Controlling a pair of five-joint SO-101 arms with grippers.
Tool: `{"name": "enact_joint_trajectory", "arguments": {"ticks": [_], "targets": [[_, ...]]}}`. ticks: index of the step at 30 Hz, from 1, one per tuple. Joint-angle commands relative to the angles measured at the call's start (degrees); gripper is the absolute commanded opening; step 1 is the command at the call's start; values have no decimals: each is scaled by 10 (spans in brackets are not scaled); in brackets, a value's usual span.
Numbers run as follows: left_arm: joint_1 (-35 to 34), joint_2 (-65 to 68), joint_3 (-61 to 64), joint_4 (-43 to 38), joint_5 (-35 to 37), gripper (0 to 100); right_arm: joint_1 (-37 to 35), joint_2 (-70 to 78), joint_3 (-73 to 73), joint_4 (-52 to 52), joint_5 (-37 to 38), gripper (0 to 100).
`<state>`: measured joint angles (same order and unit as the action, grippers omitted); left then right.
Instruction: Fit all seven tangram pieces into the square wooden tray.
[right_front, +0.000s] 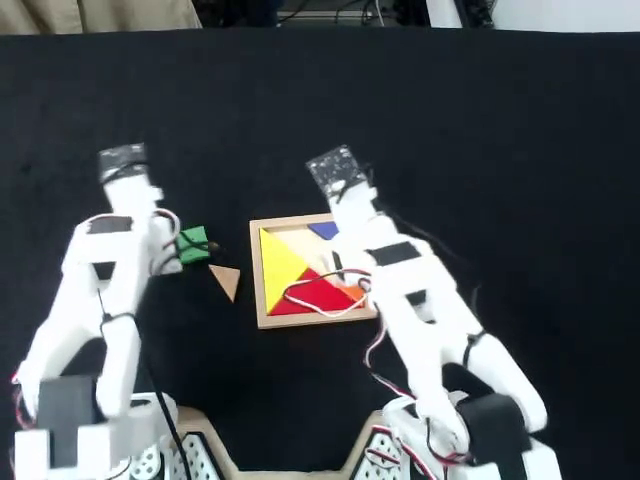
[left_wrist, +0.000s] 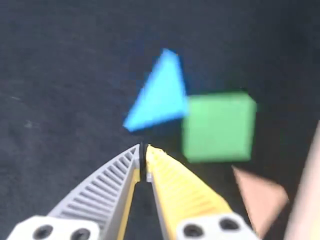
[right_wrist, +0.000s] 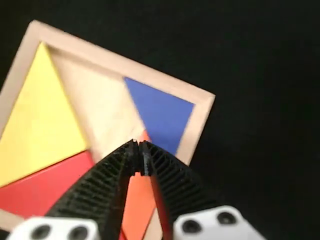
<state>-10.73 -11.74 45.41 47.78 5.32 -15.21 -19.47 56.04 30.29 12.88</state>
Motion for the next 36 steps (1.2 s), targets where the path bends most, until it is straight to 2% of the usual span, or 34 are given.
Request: {"name": "enact_joint_trajectory", "arguments": {"ticks": [1, 5, 9, 14, 16, 18, 23, 27, 33, 36], "targets": [[66, -106, -21, 83, -61, 100, 38, -29, 0, -29, -1, 11], [80, -172, -3, 104, -70, 172, 50, -29, 5, -47, -1, 11], [116, -204, 14, 112, -68, 180, 50, -29, 5, -47, -1, 11], [195, -166, 36, 86, 33, 184, 50, -29, 6, -44, -1, 11], [199, -139, 35, 65, 63, 185, 50, -29, 6, -43, -1, 11], [198, -122, 35, 48, 64, 185, 50, -29, 6, -42, -1, 11], [189, -107, 36, 6, -73, 185, 50, -29, 12, -47, 0, 11], [147, -106, 36, -35, -140, 181, 50, -29, 12, -47, 2, 11], [140, -106, 38, -44, -294, 177, 50, -29, 13, -47, 3, 11], [143, -106, 35, -45, -336, 79, 50, -28, 16, -60, 3, 11]]}}
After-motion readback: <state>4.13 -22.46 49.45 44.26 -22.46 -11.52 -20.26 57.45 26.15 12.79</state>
